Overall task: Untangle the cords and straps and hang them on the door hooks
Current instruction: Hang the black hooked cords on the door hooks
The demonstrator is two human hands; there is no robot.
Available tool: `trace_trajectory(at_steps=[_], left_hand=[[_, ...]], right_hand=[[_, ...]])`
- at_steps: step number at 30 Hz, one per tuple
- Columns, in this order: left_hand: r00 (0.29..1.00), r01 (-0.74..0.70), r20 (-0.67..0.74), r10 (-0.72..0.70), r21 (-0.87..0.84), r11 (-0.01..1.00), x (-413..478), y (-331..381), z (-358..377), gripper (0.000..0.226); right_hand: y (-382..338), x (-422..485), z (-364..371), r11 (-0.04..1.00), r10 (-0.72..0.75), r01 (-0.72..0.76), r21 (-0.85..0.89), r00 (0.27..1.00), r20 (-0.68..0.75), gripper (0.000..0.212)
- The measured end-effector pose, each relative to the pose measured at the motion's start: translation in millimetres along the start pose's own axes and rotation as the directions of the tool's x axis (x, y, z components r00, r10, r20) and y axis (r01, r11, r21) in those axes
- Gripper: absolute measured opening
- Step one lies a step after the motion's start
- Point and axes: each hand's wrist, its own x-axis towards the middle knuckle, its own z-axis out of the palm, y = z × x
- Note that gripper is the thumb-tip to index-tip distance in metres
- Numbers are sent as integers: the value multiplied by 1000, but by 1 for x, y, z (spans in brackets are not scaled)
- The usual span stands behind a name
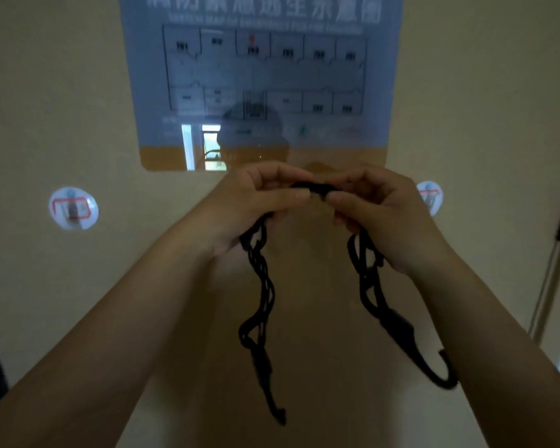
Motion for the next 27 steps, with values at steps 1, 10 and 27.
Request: trace_trajectory(at_steps=[1,10,27], left_hand=[[1000,-21,-12,22,24,999,9,7,1,14],[970,-213,-57,237,277,937,88,67,28,20],[662,-474,-65,746,736,484,267,162,101,17]], right_hand=[[-5,7,-5,999,-38,37,-34,999,-25,20],[-23,71,-60,873,-285,191,-449,946,-153,9],[-71,228,-221,675,-597,425,-604,795,-108,11]])
